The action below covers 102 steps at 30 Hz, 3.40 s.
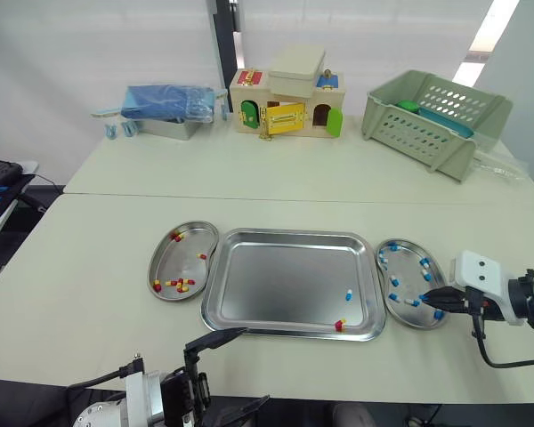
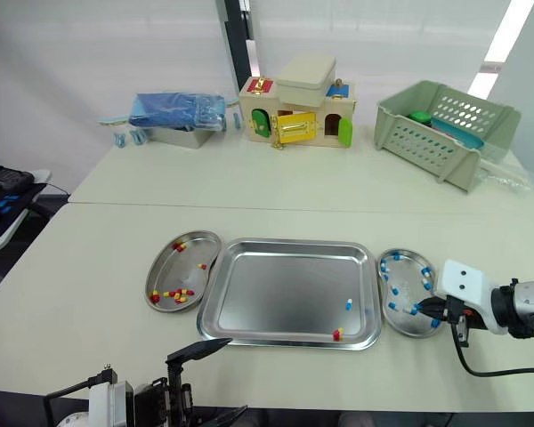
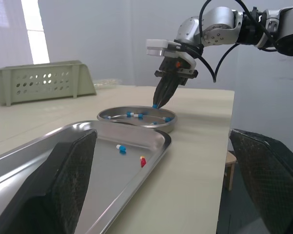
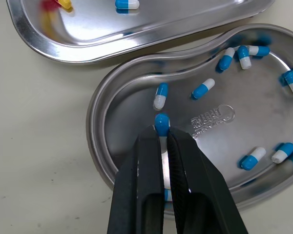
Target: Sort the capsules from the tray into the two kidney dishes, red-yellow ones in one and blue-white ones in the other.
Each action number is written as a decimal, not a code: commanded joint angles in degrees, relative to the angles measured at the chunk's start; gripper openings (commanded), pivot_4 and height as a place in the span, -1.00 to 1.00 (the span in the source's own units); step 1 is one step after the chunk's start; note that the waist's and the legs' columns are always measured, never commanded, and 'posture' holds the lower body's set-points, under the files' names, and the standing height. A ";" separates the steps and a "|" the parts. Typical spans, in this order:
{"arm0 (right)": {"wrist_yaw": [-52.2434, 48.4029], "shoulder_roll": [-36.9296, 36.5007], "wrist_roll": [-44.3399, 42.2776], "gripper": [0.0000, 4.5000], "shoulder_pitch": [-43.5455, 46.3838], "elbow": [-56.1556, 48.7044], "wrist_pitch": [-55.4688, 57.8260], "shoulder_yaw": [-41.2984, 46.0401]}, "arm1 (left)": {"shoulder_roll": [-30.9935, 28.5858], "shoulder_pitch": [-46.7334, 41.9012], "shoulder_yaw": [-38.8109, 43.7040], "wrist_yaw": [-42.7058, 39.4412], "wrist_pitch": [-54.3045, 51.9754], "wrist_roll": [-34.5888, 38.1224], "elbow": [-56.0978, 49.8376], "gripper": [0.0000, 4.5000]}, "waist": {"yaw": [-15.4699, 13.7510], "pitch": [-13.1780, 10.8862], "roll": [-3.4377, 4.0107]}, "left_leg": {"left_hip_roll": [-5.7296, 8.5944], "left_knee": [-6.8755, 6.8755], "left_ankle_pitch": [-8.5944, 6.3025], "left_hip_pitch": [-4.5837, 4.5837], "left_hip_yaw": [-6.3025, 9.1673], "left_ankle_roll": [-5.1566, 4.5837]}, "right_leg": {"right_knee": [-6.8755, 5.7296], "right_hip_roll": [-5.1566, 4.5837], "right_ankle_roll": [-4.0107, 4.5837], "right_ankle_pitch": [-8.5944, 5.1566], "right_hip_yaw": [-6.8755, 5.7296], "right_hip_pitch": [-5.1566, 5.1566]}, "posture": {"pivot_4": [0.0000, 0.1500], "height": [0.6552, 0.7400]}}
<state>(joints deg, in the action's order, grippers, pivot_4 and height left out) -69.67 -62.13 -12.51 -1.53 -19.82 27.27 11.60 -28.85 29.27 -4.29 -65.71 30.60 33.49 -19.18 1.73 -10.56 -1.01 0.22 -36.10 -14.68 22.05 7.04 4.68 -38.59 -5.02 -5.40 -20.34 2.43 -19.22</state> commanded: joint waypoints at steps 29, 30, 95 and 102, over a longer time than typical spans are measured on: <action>1.12 2.13 -11.54 0.99 3.61 6.00 2.09 9.49 | -3.36 -1.56 12.30 14.52 -10.79 1.96 -6.94 1.00 | -0.04 -0.03 -0.06 | -0.01 -0.01 0.00 0.00 0.05 0.00 | -0.02 0.00 0.00 0.00 -0.04 0.03 | 1.00 1.00; 1.10 2.08 -12.42 0.99 3.05 6.80 2.79 11.28 | -5.32 -2.38 15.53 16.03 -13.42 2.86 -7.12 1.00 | -0.11 -0.03 -0.06 | 0.00 -0.01 0.00 -0.02 0.05 0.00 | -0.04 0.00 0.00 0.00 -0.03 0.04 | 1.00 1.00; 9.79 28.49 -12.65 0.99 -37.07 -19.59 -22.86 3.42 | -5.80 -69.85 -22.26 -21.48 -43.44 -18.15 18.22 1.00 | 0.30 -0.06 -0.06 | -0.02 -0.13 0.02 -0.07 0.06 0.02 | -0.32 0.09 0.04 -0.04 0.00 0.00 | 1.00 1.00; 11.15 29.23 -11.54 0.99 -37.40 -17.55 -25.00 2.20 | 2.84 -82.34 -30.79 -26.79 -21.88 -21.70 38.83 1.00 | 0.11 -0.09 -0.11 | 0.02 -0.26 0.01 0.00 0.09 0.01 | -0.31 0.09 0.04 -0.04 -0.05 0.03 | 1.00 1.00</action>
<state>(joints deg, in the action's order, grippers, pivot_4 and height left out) -58.56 -33.07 -23.94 -38.33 -37.41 3.99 14.12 -26.33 -50.18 -33.40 -91.98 4.51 12.35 16.68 1.84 -10.65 -1.13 0.24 -36.38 -14.67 22.05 7.14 4.69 -38.90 -4.93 -5.37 -20.39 2.38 -19.19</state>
